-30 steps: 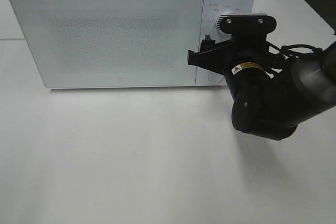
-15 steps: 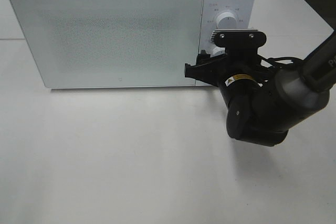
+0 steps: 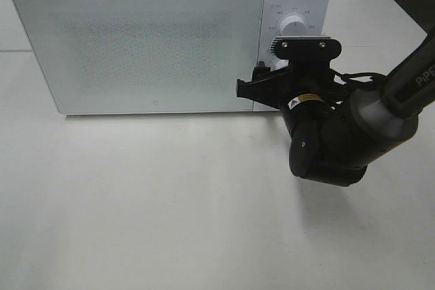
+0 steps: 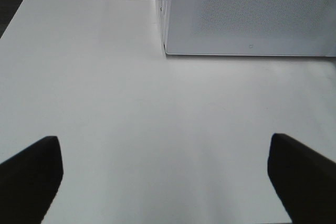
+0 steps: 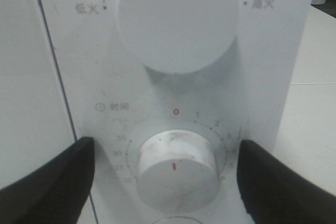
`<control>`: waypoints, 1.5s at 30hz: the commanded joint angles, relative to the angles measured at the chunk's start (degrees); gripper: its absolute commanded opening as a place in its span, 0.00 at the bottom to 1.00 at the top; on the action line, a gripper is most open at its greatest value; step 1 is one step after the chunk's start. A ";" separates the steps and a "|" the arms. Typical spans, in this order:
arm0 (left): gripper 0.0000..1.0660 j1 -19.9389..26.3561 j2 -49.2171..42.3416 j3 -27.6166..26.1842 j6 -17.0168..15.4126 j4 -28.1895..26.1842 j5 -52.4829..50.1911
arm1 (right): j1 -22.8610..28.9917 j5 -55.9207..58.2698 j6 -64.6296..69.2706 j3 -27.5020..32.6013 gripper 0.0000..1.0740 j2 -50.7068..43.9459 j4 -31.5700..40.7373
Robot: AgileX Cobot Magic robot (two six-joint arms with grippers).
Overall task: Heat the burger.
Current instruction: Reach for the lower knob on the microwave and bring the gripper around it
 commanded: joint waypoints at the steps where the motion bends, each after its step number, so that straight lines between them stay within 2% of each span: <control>1: 0.92 0.17 -0.97 0.23 0.00 -0.11 -0.11 | -0.34 -1.15 0.29 -1.03 0.68 0.00 0.11; 5: 0.92 0.17 -0.97 0.23 0.00 -0.11 -0.11 | -0.34 -1.15 0.29 -1.03 0.64 0.00 0.11; 6: 0.92 0.17 -0.97 0.23 0.00 -0.11 -0.11 | -0.34 -1.09 0.29 -1.03 0.59 0.00 0.11; 7: 0.92 0.17 -0.97 0.23 0.00 -0.11 -0.11 | -0.34 -1.09 0.29 -1.03 0.59 0.00 0.11; 8: 0.92 0.17 -0.97 0.23 0.00 -0.11 -0.11 | -0.34 -1.09 0.29 -1.03 0.55 0.00 0.11; 9: 0.92 0.17 -0.97 0.23 0.00 -0.11 -0.11 | -0.34 -1.09 0.29 -1.03 0.44 0.00 0.11; 10: 0.92 0.17 -0.97 0.23 0.00 -0.11 -0.11 | -0.34 -1.09 0.29 -1.03 0.44 0.00 0.11; 11: 0.92 0.17 -0.97 0.23 0.00 -0.11 -0.11 | -0.34 -1.09 0.34 -1.03 0.39 0.00 0.06; 12: 0.92 0.17 -0.97 0.23 0.00 -0.11 -0.11 | -0.34 -1.09 0.40 -1.03 0.26 0.00 0.06; 13: 0.92 0.17 -0.97 0.23 0.00 -0.11 -0.11 | -0.34 -1.09 0.40 -1.03 0.26 0.00 0.06; 14: 0.92 0.17 -0.97 0.23 0.00 -0.11 -0.11 | -0.34 -1.09 0.52 -1.03 0.15 0.00 0.06; 15: 0.92 0.17 -0.97 0.23 0.00 -0.11 -0.11 | -0.34 -1.09 0.52 -1.03 0.09 0.00 0.06; 16: 0.92 0.17 -0.97 0.23 0.00 -0.11 -0.11 | -0.34 -1.09 0.52 -1.03 0.09 0.00 0.06; 17: 0.92 0.17 -0.97 0.23 0.00 -0.11 -0.11 | -0.34 -1.15 0.52 -1.03 0.00 0.00 0.06; 24: 0.92 0.17 -0.97 0.23 0.00 -0.11 -0.11 | -0.34 -2.18 1.03 -1.03 0.00 0.00 -0.34; 32: 0.92 0.17 -0.97 0.23 0.00 -0.11 -0.11 | -0.34 -4.18 8.94 -1.03 0.00 0.00 -5.04; 33: 0.92 0.17 -0.97 0.23 0.00 -0.11 -0.11 | -0.34 -4.13 14.90 -1.03 0.01 0.00 -6.93; 34: 0.92 0.17 -0.97 0.23 0.00 -0.11 -0.11 | -0.34 -4.13 14.90 -1.03 0.01 0.00 -6.93; 36: 0.92 0.17 -0.97 0.23 0.00 -0.11 -0.11 | -0.34 -4.13 26.70 -1.03 0.02 0.00 -9.68; 37: 0.92 0.17 -0.97 0.23 0.00 -0.11 -0.11 | -0.34 -4.13 26.70 -1.03 0.02 0.00 -9.68; 38: 0.92 0.17 -0.97 0.23 0.00 -0.11 -0.11 | -0.34 -4.07 34.84 -1.03 0.02 0.00 -11.06; 39: 0.92 0.17 -0.97 0.23 0.00 -0.11 -0.11 | -0.34 -4.07 34.84 -1.03 0.02 0.00 -11.06; 41: 0.92 0.17 -0.97 0.23 0.00 -0.11 -0.11 | -0.34 -3.67 47.33 -1.03 0.03 0.00 -12.26; 42: 0.92 0.17 -0.97 0.23 0.00 -0.11 -0.11 | -0.34 -3.67 47.33 -1.03 0.03 0.00 -12.26; 44: 0.92 0.17 -0.97 0.23 0.00 -0.11 -0.11 | -0.34 -3.15 58.67 -1.03 0.03 0.00 -12.26; 45: 0.92 0.17 -0.97 0.23 0.00 -0.11 -0.11 | -0.34 -3.15 58.67 -1.03 0.03 0.00 -12.26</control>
